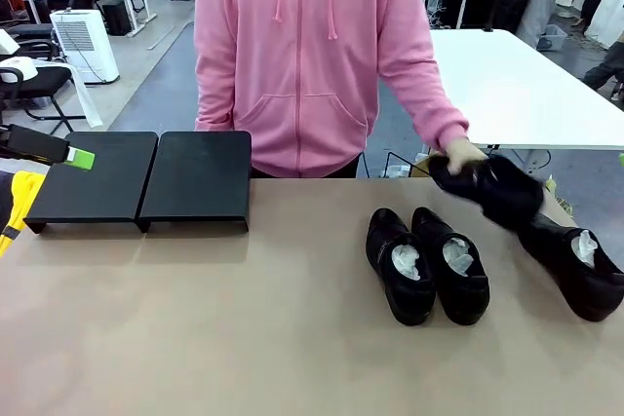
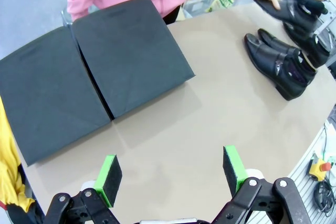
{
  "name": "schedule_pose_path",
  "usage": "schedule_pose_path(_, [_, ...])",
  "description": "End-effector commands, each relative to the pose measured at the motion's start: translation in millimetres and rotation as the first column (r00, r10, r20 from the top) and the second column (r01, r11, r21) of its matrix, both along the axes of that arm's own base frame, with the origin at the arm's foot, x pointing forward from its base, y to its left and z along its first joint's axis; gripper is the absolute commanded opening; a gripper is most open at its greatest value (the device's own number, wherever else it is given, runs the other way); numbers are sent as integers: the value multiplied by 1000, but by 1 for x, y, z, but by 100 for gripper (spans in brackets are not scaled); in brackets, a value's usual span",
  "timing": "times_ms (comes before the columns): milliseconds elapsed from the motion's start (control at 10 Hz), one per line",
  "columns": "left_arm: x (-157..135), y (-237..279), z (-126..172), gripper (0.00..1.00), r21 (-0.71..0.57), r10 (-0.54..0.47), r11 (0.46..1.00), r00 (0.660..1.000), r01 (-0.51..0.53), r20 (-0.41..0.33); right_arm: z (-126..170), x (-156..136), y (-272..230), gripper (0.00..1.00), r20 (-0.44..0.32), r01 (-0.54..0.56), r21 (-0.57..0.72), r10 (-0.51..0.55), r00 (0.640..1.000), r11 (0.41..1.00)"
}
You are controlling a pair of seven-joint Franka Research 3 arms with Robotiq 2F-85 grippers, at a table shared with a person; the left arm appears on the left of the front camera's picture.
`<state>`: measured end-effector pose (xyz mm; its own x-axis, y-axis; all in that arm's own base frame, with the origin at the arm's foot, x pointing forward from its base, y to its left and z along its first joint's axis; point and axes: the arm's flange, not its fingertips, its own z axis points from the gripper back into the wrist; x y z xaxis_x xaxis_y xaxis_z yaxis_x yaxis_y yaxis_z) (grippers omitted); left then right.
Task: Organize the shoes by placing them on the stand.
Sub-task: Pick up one Shoe and place it in the middle of the table.
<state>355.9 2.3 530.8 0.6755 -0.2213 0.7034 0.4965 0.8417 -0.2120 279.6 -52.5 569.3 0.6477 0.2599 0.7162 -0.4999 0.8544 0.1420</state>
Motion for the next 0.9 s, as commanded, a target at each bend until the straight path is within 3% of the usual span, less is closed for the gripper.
schedule_pose_path(0, [0,2,-1,100,8,-9,1000,1000,9,3,16,14,31,100,-75,-5,-37,2,997,999])
schedule_pose_path(400, [0,2,-1,100,8,-9,1000,1000,9,3,41,50,116,100,-263,10,-199,-63,963,980])
schedule_pose_path(600, [0,2,-1,100,8,-9,1000,1000,9,3,31,61,149,100,-347,63,-248,-149,926,967])
schedule_pose_path(800, [0,2,-1,100,8,-9,1000,1000,9,3,-4,65,192,100,-404,239,-282,-341,849,929])
